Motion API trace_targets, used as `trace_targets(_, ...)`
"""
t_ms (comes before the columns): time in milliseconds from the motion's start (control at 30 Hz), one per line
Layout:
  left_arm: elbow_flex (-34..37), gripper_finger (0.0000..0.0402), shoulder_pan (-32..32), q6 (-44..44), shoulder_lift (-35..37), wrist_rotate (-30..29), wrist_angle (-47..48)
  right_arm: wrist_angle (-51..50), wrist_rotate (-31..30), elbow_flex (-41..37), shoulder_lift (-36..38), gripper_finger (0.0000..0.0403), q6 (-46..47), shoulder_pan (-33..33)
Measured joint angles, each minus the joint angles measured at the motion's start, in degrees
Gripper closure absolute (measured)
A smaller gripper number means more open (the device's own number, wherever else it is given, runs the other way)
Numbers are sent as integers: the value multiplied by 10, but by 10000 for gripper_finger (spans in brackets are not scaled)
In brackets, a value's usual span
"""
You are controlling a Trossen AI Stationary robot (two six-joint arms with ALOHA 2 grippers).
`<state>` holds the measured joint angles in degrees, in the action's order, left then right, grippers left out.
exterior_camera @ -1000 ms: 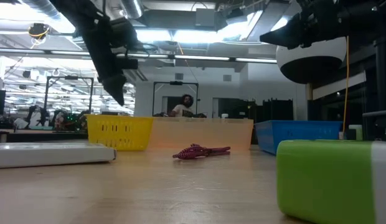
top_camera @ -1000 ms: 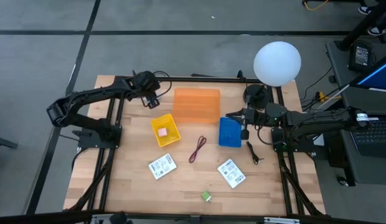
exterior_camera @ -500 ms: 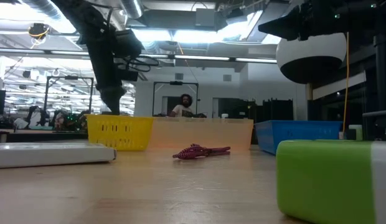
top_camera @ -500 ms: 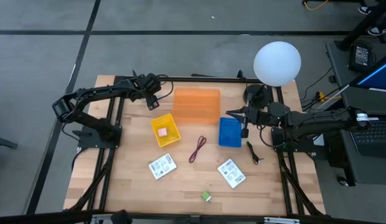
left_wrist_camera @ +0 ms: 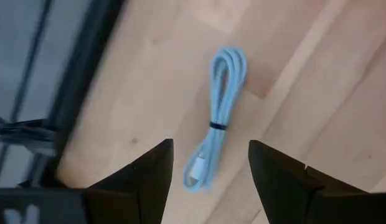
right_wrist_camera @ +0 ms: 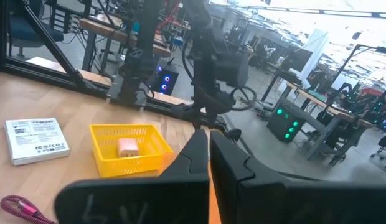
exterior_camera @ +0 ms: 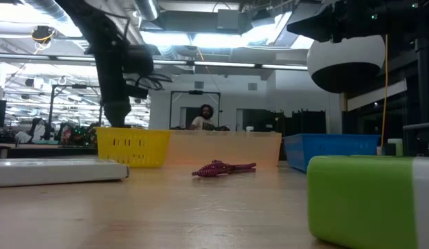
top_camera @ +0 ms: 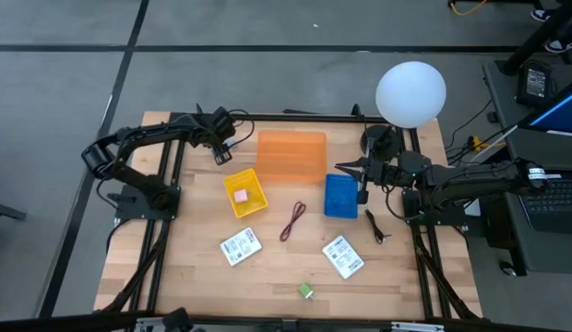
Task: Pick and place items into bin
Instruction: Put the blue charger cable into the blue bin
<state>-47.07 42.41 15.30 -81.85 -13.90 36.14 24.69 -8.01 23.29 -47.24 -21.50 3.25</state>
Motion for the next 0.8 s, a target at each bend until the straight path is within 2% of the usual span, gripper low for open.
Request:
trace_targets(433,-2,194,36,40,-118,1,-10,0,0,0,0,402,4,0)
trace_targets(667,-2,195,46,52,-131,23,-17,0,1,0,0,402,3,0)
trace_targets(800,-1,218,46,61,-131,27,-21,0,1,0,0,402,2,0)
